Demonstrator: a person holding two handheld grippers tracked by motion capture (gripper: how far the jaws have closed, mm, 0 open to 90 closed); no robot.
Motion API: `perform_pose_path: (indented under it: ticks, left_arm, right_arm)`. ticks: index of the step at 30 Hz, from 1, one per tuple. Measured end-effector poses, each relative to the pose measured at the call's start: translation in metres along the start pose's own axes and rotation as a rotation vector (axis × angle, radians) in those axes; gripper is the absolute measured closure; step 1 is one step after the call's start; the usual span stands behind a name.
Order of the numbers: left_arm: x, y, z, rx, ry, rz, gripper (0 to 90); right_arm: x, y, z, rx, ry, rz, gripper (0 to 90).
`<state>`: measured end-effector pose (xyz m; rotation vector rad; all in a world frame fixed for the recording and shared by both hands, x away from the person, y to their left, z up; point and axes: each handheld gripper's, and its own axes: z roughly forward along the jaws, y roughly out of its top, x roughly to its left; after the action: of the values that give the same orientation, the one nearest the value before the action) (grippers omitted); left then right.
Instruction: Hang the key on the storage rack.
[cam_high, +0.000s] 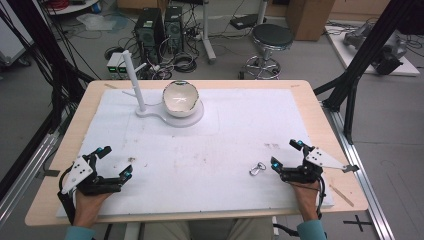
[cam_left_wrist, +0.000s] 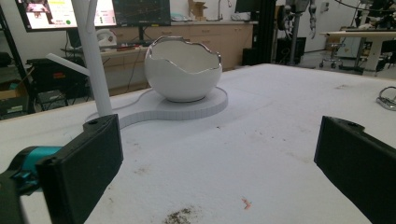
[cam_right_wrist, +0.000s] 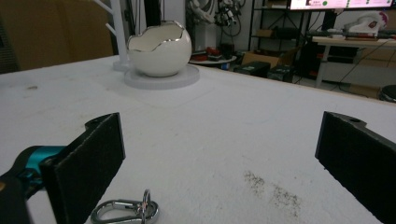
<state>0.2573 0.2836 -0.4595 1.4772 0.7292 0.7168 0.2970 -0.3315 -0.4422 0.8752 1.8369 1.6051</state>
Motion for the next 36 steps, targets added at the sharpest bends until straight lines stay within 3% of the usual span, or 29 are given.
perform_pose_path:
  ticks: [3,7,14,18,22,25,26,29,34,35,36]
  left_arm:
    - [0.001,0.000,-0.001,-0.009,-0.002,-0.012,1.7]
    - [0.002,0.000,-0.001,-0.010,-0.002,-0.012,1.7]
    - [0.002,-0.001,-0.001,-0.013,0.000,-0.014,1.7]
    - [0.002,-0.001,-0.001,-0.013,0.002,-0.014,1.7]
    - [0.001,-0.001,-0.001,-0.014,0.001,-0.013,1.7]
    - [0.002,-0.001,-0.002,-0.014,0.002,-0.015,1.7]
    - [0.001,-0.001,-0.001,-0.015,0.002,-0.015,1.7]
    - [0.002,-0.001,-0.001,-0.013,0.003,-0.014,1.7]
    - [0.002,-0.001,-0.001,-0.012,0.005,-0.014,1.7]
    - [0.002,-0.001,-0.001,-0.013,0.003,-0.015,1.7]
    - [0.002,-0.001,-0.001,-0.013,0.004,-0.015,1.7]
  right_arm:
    - [-0.001,0.007,-0.004,-0.007,-0.015,-0.004,0.5]
    - [0.000,0.025,-0.004,0.100,0.002,-0.038,0.6]
    - [0.005,0.050,0.004,0.274,0.123,-0.092,0.6]
    - [0.003,0.061,0.008,0.325,0.180,-0.084,0.6]
    - [0.000,0.073,0.014,0.416,0.247,-0.082,0.6]
    - [0.000,0.076,0.017,0.452,0.253,-0.098,0.6]
    - [0.000,0.078,0.021,0.497,0.266,-0.123,0.6]
    - [0.001,0.079,0.028,0.545,0.279,-0.144,0.6]
    - [0.005,0.078,0.037,0.617,0.305,-0.151,0.5]
    - [0.006,0.076,0.041,0.646,0.339,-0.156,0.5]
    - [0.006,0.076,0.041,0.646,0.339,-0.156,0.5]
